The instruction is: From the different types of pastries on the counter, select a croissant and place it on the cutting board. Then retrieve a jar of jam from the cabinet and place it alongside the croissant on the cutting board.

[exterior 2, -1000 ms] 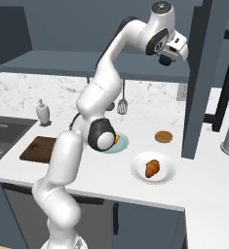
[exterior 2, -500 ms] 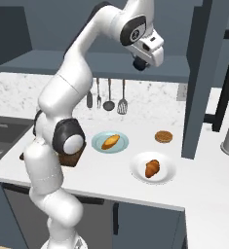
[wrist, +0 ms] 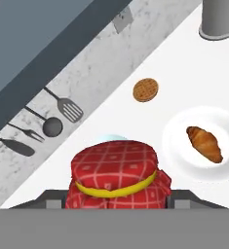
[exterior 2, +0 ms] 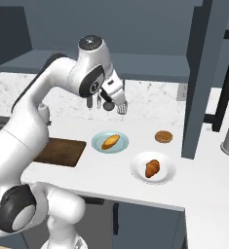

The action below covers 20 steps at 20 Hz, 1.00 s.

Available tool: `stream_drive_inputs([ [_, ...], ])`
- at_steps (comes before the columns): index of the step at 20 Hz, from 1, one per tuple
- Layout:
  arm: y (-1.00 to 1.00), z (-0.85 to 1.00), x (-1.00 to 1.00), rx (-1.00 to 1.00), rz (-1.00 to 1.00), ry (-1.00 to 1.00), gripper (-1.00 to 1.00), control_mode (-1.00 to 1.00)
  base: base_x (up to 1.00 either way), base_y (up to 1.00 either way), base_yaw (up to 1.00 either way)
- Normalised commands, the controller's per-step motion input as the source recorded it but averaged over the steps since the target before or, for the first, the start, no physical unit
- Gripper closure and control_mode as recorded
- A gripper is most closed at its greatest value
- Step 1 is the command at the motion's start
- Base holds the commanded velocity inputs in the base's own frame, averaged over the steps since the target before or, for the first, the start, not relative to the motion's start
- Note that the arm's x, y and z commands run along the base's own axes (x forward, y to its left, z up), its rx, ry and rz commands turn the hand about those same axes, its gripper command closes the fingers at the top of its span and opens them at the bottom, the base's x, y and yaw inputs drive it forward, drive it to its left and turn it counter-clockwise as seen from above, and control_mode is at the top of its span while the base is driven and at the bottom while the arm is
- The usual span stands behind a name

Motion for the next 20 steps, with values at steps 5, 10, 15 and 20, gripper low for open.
stream_drive_inputs([
  [5, 1.0, -1.0, -1.0, -0.08, -0.11, -0.23, 1.0, -1.0, 0.0, 0.0, 0.0],
  [10, 0.99, -0.47, -0.88, -0.04, -0.02, -0.11, 1.0, -1.0, 0.0, 0.0, 0.0],
  [15, 1.0, -0.01, -0.11, -0.06, -0.01, 0.0, 1.0, -1.0, 0.0, 0.0, 0.0],
  [20, 1.0, -0.03, -0.18, -0.07, -0.01, 0.0, 1.0, -1.0, 0.0, 0.0, 0.0],
])
